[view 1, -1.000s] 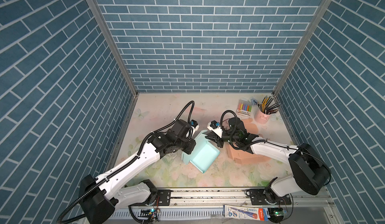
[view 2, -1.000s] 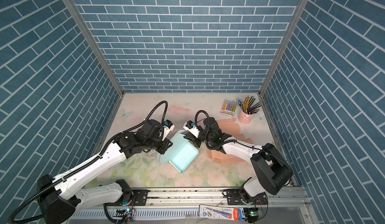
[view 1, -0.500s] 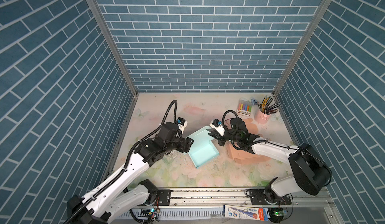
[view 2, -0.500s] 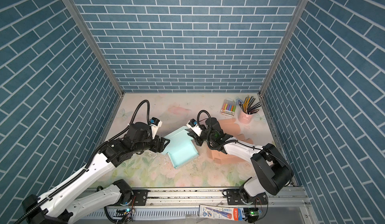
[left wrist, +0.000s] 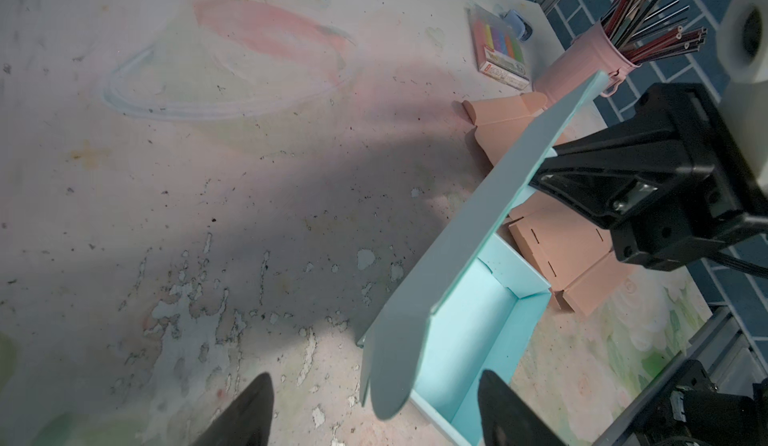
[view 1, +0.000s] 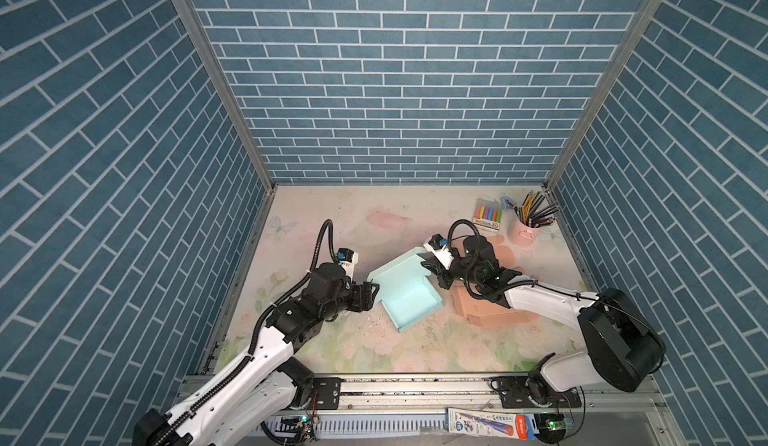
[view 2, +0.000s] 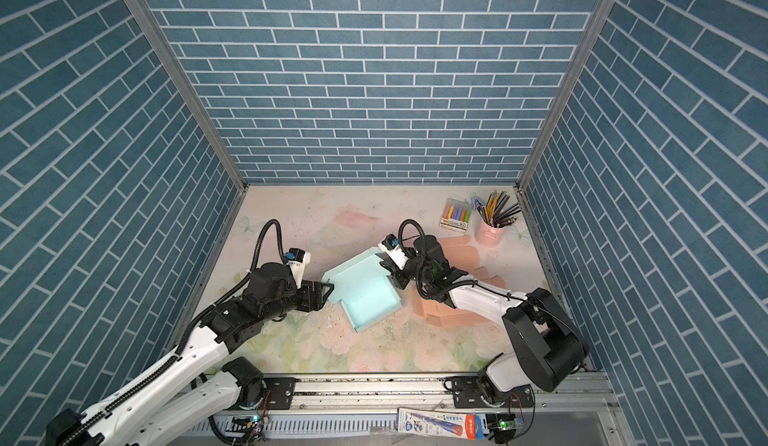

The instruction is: Fold the paper box

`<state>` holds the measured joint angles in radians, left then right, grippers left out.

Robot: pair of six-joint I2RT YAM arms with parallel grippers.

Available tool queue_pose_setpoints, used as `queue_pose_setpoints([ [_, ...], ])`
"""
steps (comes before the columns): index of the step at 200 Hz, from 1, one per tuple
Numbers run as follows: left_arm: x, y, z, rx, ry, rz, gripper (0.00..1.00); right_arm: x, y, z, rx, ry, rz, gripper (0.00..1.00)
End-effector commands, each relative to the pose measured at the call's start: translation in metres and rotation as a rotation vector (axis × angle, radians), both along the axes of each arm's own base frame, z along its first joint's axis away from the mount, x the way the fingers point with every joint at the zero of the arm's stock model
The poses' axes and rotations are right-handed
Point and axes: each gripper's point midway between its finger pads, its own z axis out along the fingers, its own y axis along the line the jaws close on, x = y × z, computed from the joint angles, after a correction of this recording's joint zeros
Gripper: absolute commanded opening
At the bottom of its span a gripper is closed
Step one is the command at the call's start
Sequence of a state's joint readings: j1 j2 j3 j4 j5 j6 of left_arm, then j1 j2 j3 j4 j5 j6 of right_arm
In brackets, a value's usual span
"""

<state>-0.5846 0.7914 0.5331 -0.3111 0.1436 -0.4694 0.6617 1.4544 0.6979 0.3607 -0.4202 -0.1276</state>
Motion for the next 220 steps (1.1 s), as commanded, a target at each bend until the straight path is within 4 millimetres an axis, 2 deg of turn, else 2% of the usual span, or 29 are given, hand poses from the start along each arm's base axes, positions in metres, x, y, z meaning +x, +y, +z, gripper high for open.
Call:
queue_pose_setpoints([
  [1,0.006,-0.008,0.007,-0.089,-0.045,0.003,0.78,0.004,-0.002,0.014,0.021,-0.033,-0.023,0.05],
  [28,0.006,-0.013,-0.002,-0.107,-0.054,-0.016,0.72,0.003,-0.002,0.013,0.021,-0.023,-0.020,0.05],
  [86,0.010,-0.013,-0.014,-0.081,-0.051,-0.016,0.40,0.004,-0.003,0.012,0.016,-0.014,-0.029,0.05],
  [177,0.008,-0.013,-0.021,-0.043,-0.043,-0.011,0.27,0.003,-0.002,0.018,0.030,-0.015,-0.023,0.05],
  [220,0.006,-0.013,-0.024,-0.029,-0.037,-0.008,0.17,0.003,-0.002,0.018,0.028,-0.014,-0.024,0.05],
])
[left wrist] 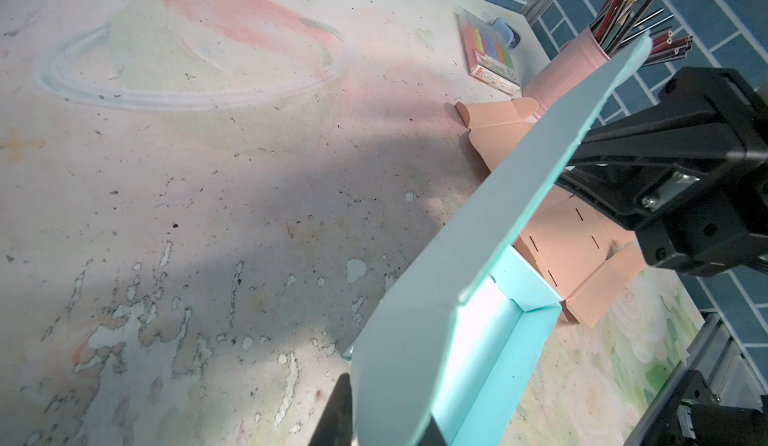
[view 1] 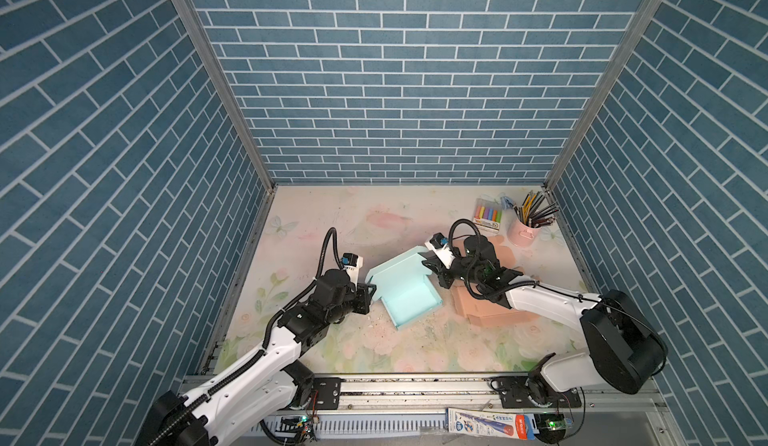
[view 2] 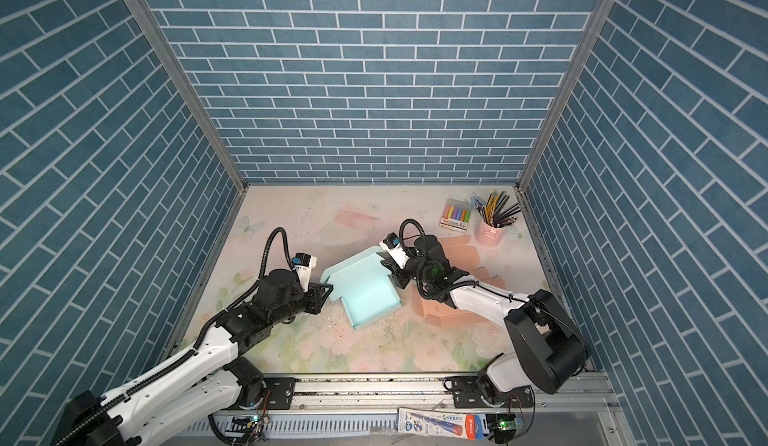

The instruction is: Fold the paper box

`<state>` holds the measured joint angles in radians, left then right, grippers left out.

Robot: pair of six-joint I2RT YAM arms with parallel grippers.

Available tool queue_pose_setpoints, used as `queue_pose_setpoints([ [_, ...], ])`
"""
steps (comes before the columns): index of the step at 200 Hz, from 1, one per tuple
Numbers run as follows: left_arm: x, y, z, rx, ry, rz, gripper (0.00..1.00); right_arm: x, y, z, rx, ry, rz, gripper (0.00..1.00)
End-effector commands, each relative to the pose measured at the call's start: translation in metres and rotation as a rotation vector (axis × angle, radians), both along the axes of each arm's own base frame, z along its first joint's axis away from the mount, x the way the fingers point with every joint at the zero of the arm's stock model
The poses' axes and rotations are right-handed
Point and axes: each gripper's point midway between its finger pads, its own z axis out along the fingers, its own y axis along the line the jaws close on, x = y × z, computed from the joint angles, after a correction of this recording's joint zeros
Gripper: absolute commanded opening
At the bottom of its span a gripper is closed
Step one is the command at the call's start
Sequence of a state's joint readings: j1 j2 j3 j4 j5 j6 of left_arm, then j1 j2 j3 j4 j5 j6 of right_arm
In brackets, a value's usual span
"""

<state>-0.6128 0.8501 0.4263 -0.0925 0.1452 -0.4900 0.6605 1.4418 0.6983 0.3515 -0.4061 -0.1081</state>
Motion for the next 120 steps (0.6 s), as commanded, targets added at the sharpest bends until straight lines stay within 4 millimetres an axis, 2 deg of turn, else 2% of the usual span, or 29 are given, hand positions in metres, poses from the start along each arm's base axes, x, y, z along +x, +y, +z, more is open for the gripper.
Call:
queue_pose_setpoints([
  [1,-0.0012,0.0020,-0.0038,0.014,-0.004,0.009,0.17,0.0024,0.0005,0.0149,0.023,-0.022,-0.003,0.05],
  [28,-0.0015,0.0026,-0.0038,0.024,-0.006,0.010,0.11,0.0000,0.0020,0.0162,0.026,-0.023,0.012,0.08],
  [67,-0.0031,0.0007,-0.0026,0.041,-0.014,-0.003,0.09,-0.0008,0.0032,0.0204,0.034,-0.020,0.019,0.21],
  [95,-0.0042,-0.0001,-0.0022,0.046,-0.020,-0.007,0.08,-0.0018,0.0033,0.0221,0.036,-0.023,0.024,0.20],
  [120,-0.0049,-0.0002,-0.0034,0.057,-0.019,-0.008,0.08,-0.0034,0.0037,0.0242,0.042,-0.029,0.031,0.15],
])
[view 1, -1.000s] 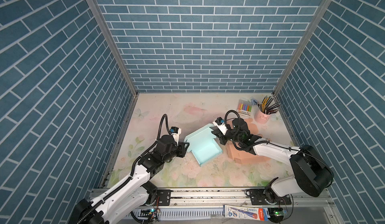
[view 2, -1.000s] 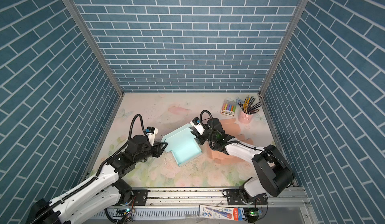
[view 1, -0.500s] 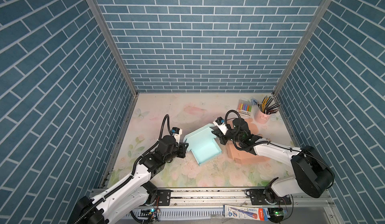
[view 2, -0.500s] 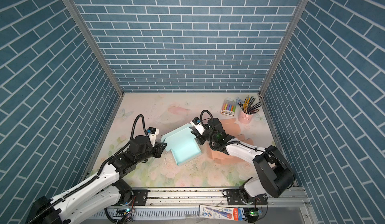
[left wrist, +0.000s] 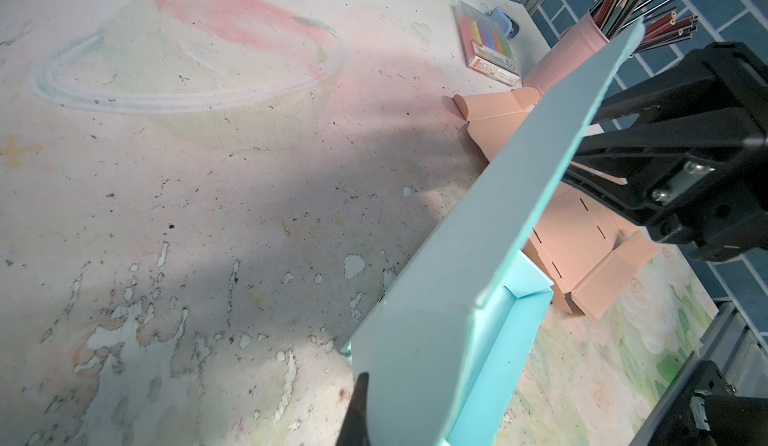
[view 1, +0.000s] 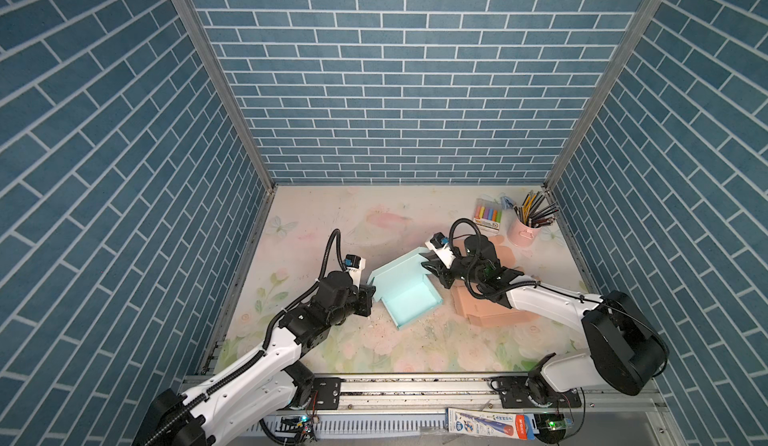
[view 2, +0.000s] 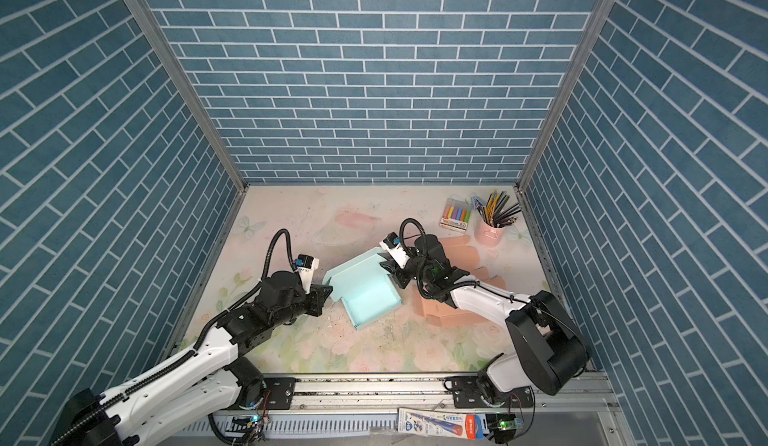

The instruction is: Fold the paper box

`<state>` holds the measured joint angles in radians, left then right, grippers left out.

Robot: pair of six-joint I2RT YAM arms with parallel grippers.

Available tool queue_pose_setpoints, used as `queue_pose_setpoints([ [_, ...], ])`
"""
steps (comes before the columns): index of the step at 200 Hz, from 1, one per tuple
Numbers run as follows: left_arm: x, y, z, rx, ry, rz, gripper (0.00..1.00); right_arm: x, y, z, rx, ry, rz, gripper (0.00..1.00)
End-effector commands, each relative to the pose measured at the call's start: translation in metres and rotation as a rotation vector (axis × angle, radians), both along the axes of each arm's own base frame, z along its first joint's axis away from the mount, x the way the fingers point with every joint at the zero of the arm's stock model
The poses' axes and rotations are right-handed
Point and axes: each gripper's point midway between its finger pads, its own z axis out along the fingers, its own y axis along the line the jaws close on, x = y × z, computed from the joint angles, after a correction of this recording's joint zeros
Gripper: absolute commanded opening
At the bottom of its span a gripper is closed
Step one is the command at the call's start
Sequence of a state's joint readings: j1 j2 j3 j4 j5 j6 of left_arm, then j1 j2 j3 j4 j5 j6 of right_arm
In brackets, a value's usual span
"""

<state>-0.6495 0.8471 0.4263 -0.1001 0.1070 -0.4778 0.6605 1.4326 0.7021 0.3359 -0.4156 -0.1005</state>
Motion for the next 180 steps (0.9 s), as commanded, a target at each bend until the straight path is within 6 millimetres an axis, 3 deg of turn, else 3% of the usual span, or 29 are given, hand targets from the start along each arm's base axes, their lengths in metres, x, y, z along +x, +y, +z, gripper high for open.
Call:
queue_pose_setpoints([
  [1,-0.001,0.003,-0.003,0.030,-0.003,0.006,0.08,-0.001,0.004,0.022,0.037,-0.039,0.026,0.14],
  [67,0.001,0.008,0.001,0.043,-0.019,0.033,0.07,-0.004,0.007,0.024,0.053,-0.029,0.044,0.07],
  [129,0.010,0.015,0.018,0.028,-0.081,0.093,0.03,-0.013,0.030,0.023,0.058,0.002,0.051,0.06],
  [180,0.021,0.021,0.030,0.041,-0.137,0.145,0.02,-0.020,0.051,0.017,0.078,0.043,-0.018,0.14],
])
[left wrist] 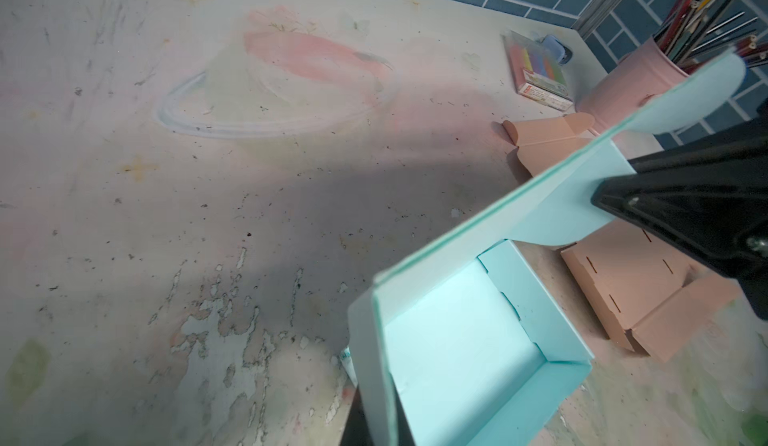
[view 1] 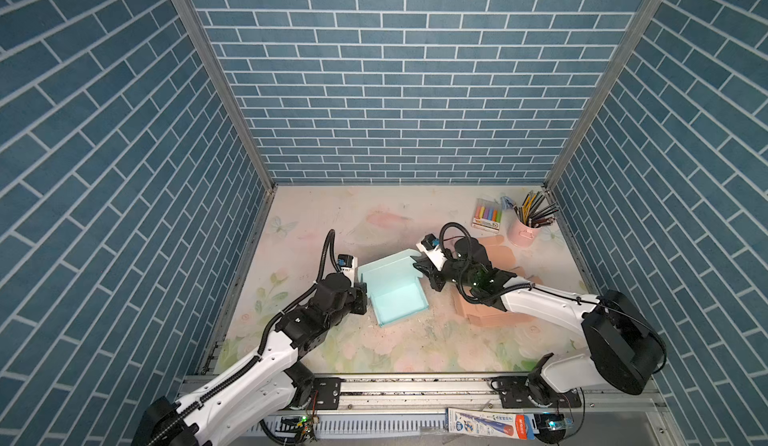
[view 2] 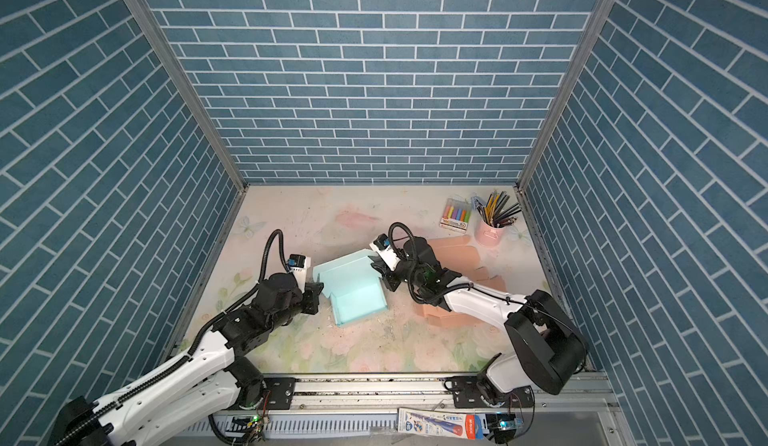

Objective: Fold the paper box
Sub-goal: 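Fold the lid down toward the box with the right gripper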

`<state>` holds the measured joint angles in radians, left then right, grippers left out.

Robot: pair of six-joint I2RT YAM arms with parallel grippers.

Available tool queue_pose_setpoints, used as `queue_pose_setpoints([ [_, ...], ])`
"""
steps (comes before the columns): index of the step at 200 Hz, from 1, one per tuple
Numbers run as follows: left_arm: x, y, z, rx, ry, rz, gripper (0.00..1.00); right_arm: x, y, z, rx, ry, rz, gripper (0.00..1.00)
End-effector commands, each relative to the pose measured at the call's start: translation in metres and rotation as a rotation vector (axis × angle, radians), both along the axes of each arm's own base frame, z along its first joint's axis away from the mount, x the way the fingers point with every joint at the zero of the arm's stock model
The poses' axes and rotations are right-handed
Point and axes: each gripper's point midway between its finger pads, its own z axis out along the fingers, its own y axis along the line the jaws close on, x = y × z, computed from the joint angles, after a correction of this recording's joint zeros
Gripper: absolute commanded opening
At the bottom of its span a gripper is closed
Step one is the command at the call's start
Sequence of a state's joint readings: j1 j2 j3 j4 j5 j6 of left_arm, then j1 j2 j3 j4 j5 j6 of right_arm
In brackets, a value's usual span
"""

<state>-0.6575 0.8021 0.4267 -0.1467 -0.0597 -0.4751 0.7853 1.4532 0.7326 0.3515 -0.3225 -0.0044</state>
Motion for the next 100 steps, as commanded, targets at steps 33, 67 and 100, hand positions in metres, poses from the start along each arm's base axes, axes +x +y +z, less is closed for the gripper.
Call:
queue_pose_setpoints([
  [33,0.017,-0.003,0.033,-0.010,-0.111,0.028,0.02,0.001,0.028,0.009,0.046,0.032,-0.035,0.16],
  [67,0.021,-0.002,0.032,-0.004,-0.135,0.030,0.02,0.001,0.031,0.008,0.035,0.041,-0.040,0.17],
  [100,0.025,-0.003,0.036,-0.001,-0.192,0.024,0.02,-0.001,0.035,0.005,0.029,0.051,-0.034,0.19],
])
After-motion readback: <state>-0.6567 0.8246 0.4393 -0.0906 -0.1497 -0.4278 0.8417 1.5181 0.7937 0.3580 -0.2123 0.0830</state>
